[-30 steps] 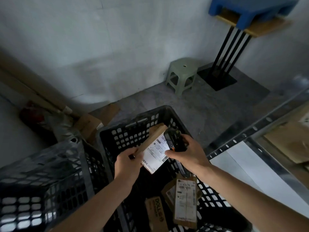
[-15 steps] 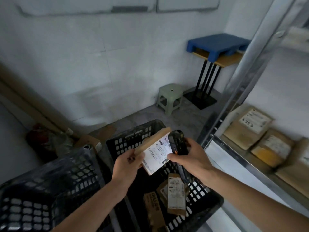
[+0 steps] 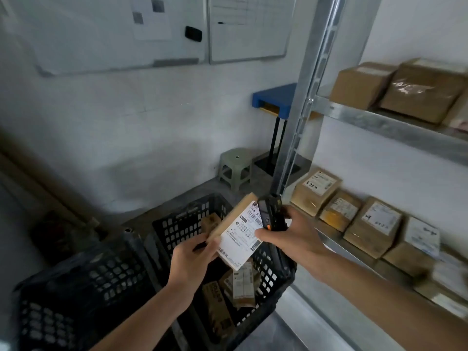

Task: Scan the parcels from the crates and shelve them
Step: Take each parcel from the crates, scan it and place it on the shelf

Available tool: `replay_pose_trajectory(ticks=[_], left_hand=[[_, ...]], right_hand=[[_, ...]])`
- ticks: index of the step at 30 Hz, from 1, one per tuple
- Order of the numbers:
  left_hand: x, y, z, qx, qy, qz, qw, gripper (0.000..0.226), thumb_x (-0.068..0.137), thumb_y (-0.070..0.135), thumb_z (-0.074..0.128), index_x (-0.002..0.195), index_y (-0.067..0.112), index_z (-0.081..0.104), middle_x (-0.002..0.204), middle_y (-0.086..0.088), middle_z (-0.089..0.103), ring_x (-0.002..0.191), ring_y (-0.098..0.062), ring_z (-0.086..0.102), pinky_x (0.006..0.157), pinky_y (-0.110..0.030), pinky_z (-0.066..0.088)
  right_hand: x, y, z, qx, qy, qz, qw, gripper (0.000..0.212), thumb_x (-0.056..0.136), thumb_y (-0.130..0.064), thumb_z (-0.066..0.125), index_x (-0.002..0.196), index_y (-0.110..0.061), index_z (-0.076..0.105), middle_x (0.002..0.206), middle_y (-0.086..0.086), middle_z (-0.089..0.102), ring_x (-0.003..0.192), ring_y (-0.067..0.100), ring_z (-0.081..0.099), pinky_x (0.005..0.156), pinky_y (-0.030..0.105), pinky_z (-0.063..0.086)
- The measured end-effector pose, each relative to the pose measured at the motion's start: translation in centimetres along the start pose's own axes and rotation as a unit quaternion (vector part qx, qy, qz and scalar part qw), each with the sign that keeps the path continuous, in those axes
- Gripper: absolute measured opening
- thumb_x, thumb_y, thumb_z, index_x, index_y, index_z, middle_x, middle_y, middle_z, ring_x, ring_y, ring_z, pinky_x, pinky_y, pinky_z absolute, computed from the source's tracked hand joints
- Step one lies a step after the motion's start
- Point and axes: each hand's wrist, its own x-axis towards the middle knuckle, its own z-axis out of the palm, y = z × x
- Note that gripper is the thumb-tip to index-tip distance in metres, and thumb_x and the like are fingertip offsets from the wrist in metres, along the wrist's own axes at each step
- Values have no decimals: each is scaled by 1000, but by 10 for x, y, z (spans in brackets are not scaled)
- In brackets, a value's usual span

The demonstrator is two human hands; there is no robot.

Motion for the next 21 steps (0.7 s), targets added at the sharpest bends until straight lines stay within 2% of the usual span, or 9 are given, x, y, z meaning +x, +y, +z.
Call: replay_pose_trajectory(ticks=[3,6,8,10,12,14,17,18,21], left_hand=[[-19,6,13,15,-3,19,1000,13,91,41,70,98,32,76,94,13,78,96,-7,73,95,-40,58],[-38,18,32,-8,6,21,1000,20,88,42,73,104,30,76,97,14,78,102,-9,71,99,-39,55],[-51,30,49,-26,3,27,999,19,90,39,72,106,29,76,96,11,78,98,-10,72,92,-34,57],[-65,42,69,-34,-7,36,999,9,93,33,71,100,30,75,92,10,78,89,-8,74,75,-23,58],[-80,55,89,-35,-16,43,998,12,93,32,71,104,29,73,92,10,78,84,-5,74,62,-16,55],[-92,67,108,-26,-31,48,998,24,90,35,72,113,25,72,96,8,79,84,-5,74,64,-19,56],[-114,85,138,-36,-59,53,996,28,89,33,74,115,23,72,97,3,79,84,-6,75,70,-25,58],[-122,91,149,-41,-68,53,995,29,89,32,74,116,21,72,96,2,79,84,-7,75,71,-26,59],[-147,109,182,-44,-101,61,992,15,92,24,72,105,21,75,89,2,79,79,-8,75,66,-22,58]], right_hand=[[-18,4,-20,1,3,0,1000,29,75,-20,85,89,-35,64,80,-31,69,80,-10,65,70,14,46],[-42,11,-45,21,-6,5,1000,30,77,-17,84,89,-35,64,77,-44,64,75,-22,60,63,8,44],[-59,18,-63,39,-3,13,999,33,76,-20,85,97,-36,66,86,-35,70,81,-16,64,62,6,45],[-77,21,-82,43,17,20,999,46,71,-28,88,110,-36,65,104,-23,71,96,-6,65,75,17,49],[-92,24,-103,50,37,24,998,52,67,-33,88,114,-35,65,107,-19,71,102,3,67,84,26,53],[-110,21,-129,55,53,21,997,48,69,-31,88,112,-34,66,105,-18,71,99,3,67,83,27,53],[-136,23,-171,72,68,22,995,34,75,-24,87,99,-35,66,98,-21,70,94,1,66,76,21,50],[-145,23,-183,74,75,30,994,35,73,-26,88,98,-34,66,97,-21,70,94,1,66,77,22,51],[-170,30,-219,74,101,48,991,56,59,-38,90,110,-32,68,103,-18,72,99,8,69,89,32,57]])
